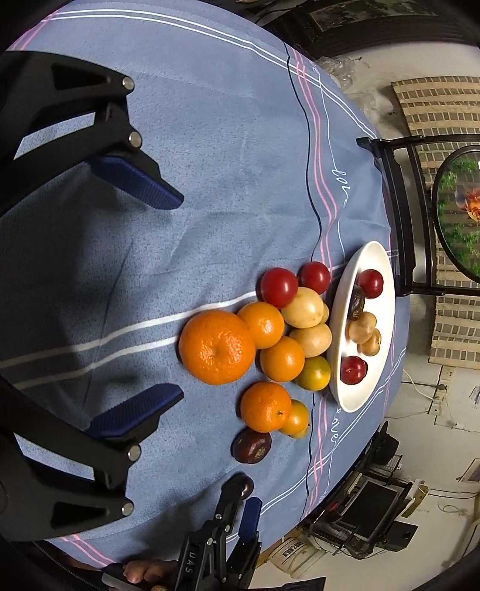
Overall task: Organize fruits
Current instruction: 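Grasp the dark plum with the right tool while the left tool grasps a tangerine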
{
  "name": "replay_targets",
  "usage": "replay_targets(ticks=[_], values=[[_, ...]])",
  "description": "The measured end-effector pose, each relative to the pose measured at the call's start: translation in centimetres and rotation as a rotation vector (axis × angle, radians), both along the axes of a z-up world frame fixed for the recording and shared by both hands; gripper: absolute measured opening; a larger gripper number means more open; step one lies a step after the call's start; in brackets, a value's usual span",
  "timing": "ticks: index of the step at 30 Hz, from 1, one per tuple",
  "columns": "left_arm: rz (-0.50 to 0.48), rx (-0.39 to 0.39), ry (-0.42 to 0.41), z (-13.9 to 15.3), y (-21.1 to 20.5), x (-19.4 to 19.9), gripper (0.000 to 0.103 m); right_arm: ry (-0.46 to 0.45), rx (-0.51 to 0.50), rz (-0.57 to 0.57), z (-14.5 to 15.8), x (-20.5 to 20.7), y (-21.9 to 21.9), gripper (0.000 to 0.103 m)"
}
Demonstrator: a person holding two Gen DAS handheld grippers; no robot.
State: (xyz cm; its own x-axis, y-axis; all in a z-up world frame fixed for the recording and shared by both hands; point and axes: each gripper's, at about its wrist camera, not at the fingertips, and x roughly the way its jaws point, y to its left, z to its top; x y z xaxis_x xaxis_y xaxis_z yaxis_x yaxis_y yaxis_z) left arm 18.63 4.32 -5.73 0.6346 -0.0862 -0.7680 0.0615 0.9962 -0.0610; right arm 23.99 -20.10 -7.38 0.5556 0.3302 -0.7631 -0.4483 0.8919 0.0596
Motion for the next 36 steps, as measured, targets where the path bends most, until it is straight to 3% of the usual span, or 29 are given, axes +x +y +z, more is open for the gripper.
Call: replay_targets(ticks=[4,19,24,32,36], values=[[0.000,-0.009,0.007,-0.1,0.1,0.1,0.097,0.024,-0.013,0.012,-0.4,0.3,0.3,0.051],[0.002,-0.017,0.011,-0.3,0.1,0.2,0.097,0.054,-0.035,-0.002,-0.8,0.8,0.3,0.041],[0.002,-0.018,0.015,-0.3,0.1,0.2,0.097,0.055,-0.043,-0.007,-0.9,0.7,0.3,0.029],[-0.050,-0.047,-0.006,-0.1,-0.6,0.7,0.096,0.053,0.063,-0.052,-0.4,1.0,-1.6,0.029],[-0.063,-0.059,-0.016,0.0,-1.1,1.8,0.082,0.062,0.073,-0.054,-0.4,1.1,-1.7,0.029]])
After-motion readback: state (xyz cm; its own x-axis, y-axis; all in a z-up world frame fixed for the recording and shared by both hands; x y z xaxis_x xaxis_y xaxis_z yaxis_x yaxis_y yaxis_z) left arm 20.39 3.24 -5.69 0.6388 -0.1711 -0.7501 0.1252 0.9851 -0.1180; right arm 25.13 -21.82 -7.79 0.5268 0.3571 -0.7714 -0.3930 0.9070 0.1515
